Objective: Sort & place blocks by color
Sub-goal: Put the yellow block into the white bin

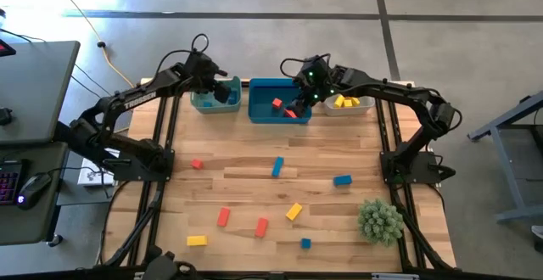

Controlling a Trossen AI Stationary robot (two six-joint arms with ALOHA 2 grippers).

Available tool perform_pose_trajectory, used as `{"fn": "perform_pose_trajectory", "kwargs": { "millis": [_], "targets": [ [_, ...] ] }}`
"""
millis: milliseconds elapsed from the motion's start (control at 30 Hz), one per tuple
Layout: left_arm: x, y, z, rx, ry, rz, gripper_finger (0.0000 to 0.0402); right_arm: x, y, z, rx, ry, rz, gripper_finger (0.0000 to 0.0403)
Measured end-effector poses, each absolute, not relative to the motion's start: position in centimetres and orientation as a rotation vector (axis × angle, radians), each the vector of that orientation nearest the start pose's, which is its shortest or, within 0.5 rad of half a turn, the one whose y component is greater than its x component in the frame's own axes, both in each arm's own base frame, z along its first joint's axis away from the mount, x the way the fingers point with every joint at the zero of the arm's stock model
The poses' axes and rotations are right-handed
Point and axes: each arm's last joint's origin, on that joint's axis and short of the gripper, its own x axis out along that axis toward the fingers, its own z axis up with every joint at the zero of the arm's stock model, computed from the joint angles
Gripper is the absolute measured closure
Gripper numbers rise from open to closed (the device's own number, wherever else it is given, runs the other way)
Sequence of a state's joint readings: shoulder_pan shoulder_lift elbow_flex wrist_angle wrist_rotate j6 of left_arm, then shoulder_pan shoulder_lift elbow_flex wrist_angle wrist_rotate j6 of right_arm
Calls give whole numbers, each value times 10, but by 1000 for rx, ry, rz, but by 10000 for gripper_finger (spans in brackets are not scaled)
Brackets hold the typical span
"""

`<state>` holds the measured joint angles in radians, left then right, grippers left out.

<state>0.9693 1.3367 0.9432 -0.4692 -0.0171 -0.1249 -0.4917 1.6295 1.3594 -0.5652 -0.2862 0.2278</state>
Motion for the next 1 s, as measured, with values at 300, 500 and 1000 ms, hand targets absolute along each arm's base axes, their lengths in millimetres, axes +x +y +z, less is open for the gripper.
{"fn": "perform_pose_trajectory", "kwargs": {
  "millis": [300, 500, 1000],
  "targets": [
    [161, 173, 279, -666, 629, 893, 174, 331, -118, 289, 368, 779, -29, 171],
    [176, 137, 288, -722, 621, 800, 174, 339, -82, 287, 222, 819, 124, 171],
    [214, 50, 288, -855, 629, 679, 174, 340, 16, 276, -127, 948, 488, 171]
  ]
}}
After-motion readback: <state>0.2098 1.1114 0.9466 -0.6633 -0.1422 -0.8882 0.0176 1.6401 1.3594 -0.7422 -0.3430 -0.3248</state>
